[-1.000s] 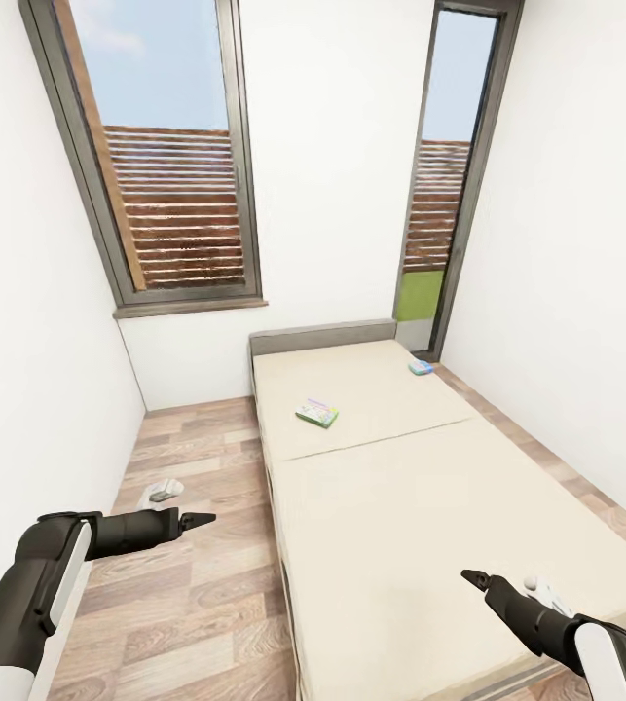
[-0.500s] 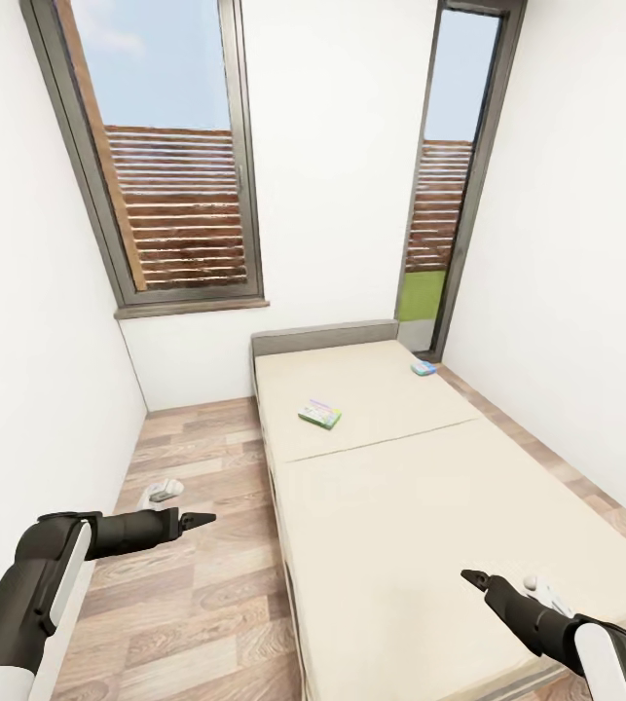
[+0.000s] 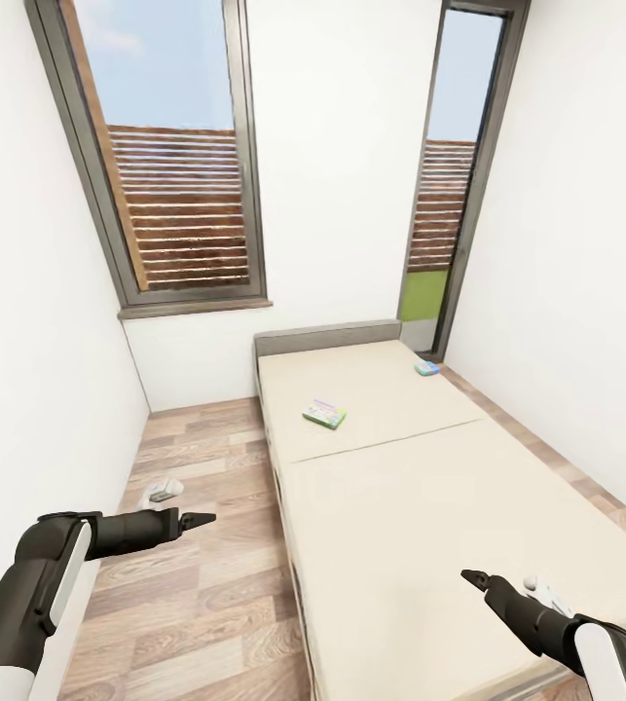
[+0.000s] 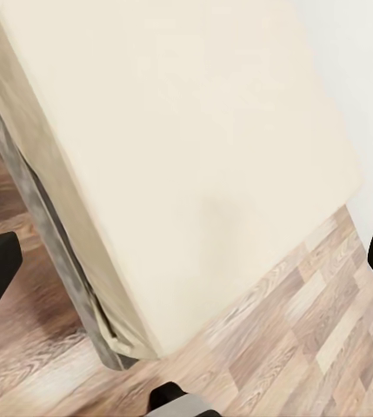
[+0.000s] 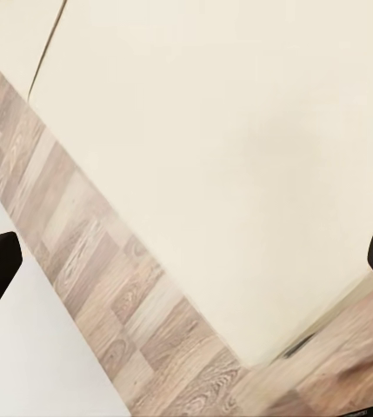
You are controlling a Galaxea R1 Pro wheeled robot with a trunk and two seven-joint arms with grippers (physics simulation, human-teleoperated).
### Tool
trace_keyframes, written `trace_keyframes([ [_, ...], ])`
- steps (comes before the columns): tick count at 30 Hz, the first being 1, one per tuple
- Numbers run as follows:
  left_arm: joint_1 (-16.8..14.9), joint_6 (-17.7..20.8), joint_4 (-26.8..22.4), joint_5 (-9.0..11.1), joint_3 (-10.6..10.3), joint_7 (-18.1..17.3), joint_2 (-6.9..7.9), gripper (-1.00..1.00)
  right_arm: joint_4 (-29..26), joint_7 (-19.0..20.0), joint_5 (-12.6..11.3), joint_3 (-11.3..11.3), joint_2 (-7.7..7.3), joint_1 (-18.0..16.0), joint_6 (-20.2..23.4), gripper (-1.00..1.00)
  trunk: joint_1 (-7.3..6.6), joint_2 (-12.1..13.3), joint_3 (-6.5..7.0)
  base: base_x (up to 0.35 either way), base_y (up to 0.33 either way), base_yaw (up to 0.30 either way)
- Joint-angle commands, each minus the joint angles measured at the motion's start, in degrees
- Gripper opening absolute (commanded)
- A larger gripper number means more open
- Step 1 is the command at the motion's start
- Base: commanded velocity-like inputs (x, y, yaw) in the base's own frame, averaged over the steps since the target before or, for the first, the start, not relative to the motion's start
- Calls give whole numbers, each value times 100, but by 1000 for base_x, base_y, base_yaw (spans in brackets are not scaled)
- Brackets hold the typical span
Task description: Put all the toys in the child's room - the three board games (two on the bed and one on the table), the two jigsaw puzzles on the table, and the tennis ball on the table - inside the toy box on the table in the child's room.
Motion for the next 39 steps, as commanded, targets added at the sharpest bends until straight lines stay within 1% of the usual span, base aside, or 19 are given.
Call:
trace_keyframes([
  [1,-6,41,-1,-3,7,-24,0,100,-6,8,1,-9,2,-6,31,100,4,-13,-13,1,187,0],
  [7,-6,41,-1,-3,7,-24,0,100,-6,8,-1,-9,2,-6,31,100,4,-13,-13,0,101,0],
  [29,-6,41,-1,-3,7,-24,0,100,-6,12,13,-1,8,-6,31,100,4,-13,-13,6,40,0],
  [39,-6,41,-1,-3,12,-24,0,100,-6,9,16,0,10,-6,31,100,4,-13,-13,3,180,0],
])
